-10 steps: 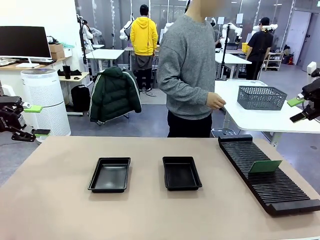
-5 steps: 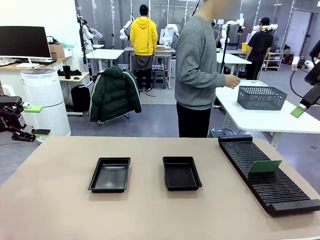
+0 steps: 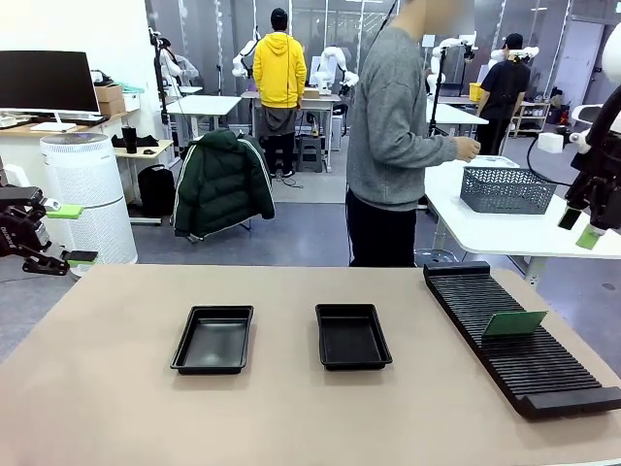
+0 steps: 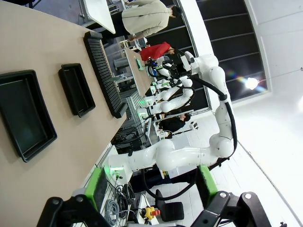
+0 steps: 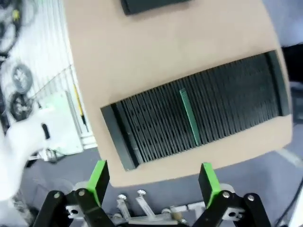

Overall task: Inspect and transfer BCBs to ESD trays.
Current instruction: Pick up the Blank PCB from the PCB Rack and place it in the left ESD tray.

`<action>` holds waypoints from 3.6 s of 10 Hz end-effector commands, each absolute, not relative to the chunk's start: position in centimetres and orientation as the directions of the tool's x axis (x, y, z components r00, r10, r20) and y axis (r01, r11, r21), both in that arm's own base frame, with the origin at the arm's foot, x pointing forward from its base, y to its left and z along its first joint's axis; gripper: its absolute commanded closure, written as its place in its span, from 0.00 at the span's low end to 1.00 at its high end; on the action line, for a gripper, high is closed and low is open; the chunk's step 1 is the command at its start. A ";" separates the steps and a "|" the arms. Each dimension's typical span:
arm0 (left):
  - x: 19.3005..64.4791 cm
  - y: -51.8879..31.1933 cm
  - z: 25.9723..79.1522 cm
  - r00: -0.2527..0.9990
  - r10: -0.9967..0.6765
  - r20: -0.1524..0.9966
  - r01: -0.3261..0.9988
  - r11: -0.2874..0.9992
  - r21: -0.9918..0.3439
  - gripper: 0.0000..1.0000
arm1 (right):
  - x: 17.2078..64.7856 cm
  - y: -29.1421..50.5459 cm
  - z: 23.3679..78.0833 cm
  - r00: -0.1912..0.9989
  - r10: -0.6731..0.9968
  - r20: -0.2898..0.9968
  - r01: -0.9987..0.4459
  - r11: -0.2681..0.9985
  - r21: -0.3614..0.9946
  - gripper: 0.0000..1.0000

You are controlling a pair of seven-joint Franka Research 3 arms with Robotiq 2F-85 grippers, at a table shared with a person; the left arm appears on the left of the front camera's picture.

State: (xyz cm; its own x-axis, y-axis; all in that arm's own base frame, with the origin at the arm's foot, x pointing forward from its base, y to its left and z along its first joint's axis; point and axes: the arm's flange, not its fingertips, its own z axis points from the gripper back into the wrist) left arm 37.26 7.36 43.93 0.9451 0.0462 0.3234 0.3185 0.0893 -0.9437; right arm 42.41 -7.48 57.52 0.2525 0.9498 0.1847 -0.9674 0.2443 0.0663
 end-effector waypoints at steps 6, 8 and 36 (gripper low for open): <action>37.2 7.3 44.0 0.945 0.046 0.323 0.318 0.088 -0.944 0.00 | 41.4 -6.7 55.9 -0.197 0.980 0.040 -0.977 -0.192 -0.097 0.00; 37.2 7.3 44.0 0.945 0.046 0.323 0.318 0.088 -0.944 0.00 | 41.8 -6.8 56.8 -0.188 0.981 0.043 -0.981 -0.185 -0.065 0.00; 37.2 7.3 44.0 0.945 0.046 0.323 0.318 0.088 -0.944 0.00 | 44.7 -5.3 37.0 -0.273 0.960 0.061 -0.936 -0.250 -0.248 0.00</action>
